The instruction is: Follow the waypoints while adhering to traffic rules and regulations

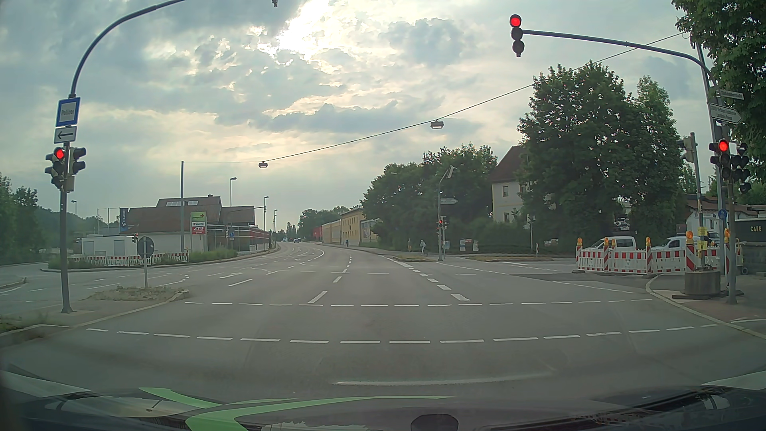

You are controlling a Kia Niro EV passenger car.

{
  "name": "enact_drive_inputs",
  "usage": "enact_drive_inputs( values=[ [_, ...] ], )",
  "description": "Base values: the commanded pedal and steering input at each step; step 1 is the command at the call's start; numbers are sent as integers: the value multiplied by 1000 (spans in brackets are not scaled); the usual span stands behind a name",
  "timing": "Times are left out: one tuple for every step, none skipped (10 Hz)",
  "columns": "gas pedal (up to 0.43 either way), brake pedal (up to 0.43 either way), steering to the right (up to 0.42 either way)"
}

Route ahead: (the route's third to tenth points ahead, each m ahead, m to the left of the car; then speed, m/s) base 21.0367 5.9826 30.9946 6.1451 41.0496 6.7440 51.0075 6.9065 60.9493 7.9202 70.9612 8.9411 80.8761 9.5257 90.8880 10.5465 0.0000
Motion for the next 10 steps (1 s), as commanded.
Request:
enact_drive_inputs(
  values=[
    [0,256,0],
    [0,256,0],
    [0,256,0],
    [0,262,0],
    [0,256,0],
    [0,256,0],
    [0,256,0],
    [0,256,0],
    [0,256,0],
    [0,262,0]
  ],
)
